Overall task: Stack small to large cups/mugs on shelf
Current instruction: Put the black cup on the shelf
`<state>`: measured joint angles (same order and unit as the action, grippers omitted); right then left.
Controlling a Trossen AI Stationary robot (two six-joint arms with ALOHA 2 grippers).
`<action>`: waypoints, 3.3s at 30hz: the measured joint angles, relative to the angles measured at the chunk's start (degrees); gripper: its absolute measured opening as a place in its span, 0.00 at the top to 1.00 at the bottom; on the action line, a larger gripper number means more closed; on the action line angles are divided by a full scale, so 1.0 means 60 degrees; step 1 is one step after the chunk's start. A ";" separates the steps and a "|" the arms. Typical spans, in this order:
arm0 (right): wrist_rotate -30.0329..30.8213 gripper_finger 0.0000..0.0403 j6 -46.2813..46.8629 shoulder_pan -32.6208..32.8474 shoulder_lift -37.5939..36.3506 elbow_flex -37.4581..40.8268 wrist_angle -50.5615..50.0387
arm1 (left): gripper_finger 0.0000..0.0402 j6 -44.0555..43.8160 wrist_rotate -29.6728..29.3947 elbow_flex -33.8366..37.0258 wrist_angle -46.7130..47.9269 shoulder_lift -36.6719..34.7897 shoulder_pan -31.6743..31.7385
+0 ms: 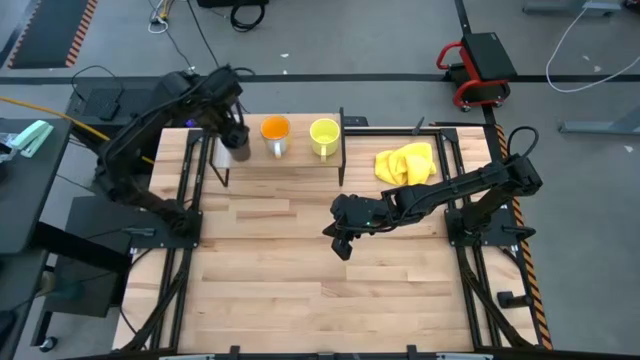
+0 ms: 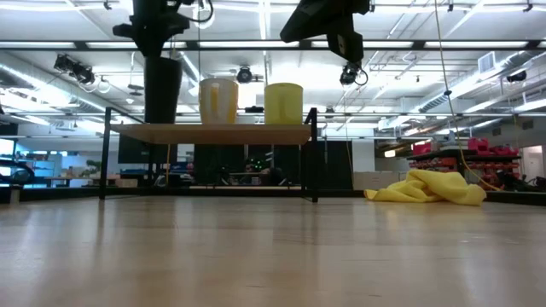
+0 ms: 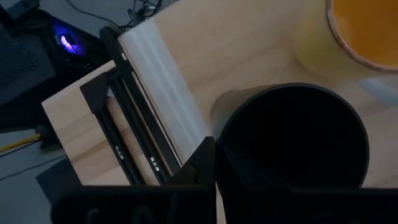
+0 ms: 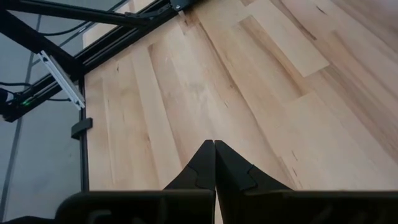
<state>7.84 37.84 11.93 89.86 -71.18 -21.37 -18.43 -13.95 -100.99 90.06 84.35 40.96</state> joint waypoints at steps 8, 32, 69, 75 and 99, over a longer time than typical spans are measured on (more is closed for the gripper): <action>0.0000 0.99 0.0169 0.0043 -0.0004 -0.0003 0.0004 | 0.98 0.0629 0.0262 -0.1403 -0.0067 0.0694 0.0974; 0.0007 0.99 0.0120 0.0036 -0.0004 -0.0003 0.0007 | 0.98 0.0956 0.1731 -0.1669 -0.0009 0.1262 0.2166; 0.0007 0.99 0.0100 0.0046 -0.0004 -0.0003 0.0010 | 0.98 0.0753 0.1543 -0.1662 -0.0007 0.1621 0.2162; 0.0007 0.99 0.0096 0.0043 -0.0004 -0.0003 0.0008 | 0.98 0.0751 0.1543 -0.1662 -0.0009 0.1637 0.2162; 0.0013 0.99 0.0162 0.0156 -0.0004 -0.0003 0.0011 | 0.91 0.0700 0.1547 -0.1666 -0.0010 0.1881 0.2162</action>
<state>7.91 38.81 12.86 89.84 -71.20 -21.30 -14.23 -4.67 -110.98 90.00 95.64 53.93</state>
